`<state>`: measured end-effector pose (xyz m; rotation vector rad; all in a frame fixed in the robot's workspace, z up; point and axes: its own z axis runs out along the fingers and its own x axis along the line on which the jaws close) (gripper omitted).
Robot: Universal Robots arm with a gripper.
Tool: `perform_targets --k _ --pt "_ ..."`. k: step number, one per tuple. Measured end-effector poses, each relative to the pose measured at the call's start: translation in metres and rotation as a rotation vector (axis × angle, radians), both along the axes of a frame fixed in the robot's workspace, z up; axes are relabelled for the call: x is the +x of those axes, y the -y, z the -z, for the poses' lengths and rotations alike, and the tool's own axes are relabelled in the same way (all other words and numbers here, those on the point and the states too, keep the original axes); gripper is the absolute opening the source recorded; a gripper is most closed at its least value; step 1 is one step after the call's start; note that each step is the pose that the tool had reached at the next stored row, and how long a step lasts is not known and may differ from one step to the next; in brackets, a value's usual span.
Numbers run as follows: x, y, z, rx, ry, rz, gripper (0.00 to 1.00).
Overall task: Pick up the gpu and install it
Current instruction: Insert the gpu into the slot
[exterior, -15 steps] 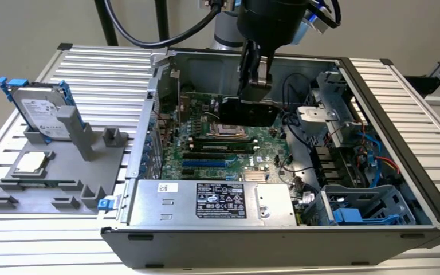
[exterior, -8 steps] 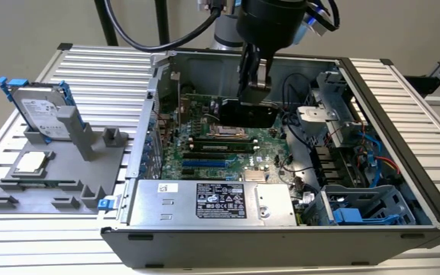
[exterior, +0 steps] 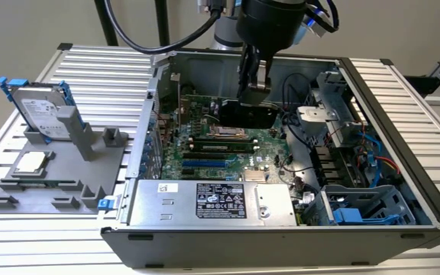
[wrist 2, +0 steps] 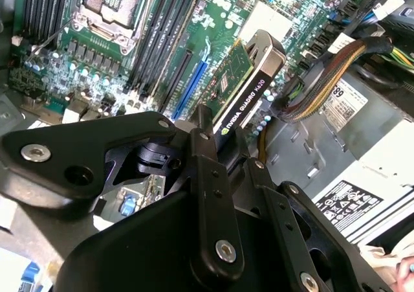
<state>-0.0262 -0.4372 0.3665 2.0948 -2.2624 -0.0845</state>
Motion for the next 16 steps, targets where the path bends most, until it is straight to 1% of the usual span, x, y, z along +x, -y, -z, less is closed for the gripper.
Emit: perform_targets --k 7,16 --pt "0.0000 -0.0001 0.0014 0.0005 0.0002 0.000 0.00" --pt "0.0000 0.0000 0.0087 0.0000 0.0000 0.000 0.00"
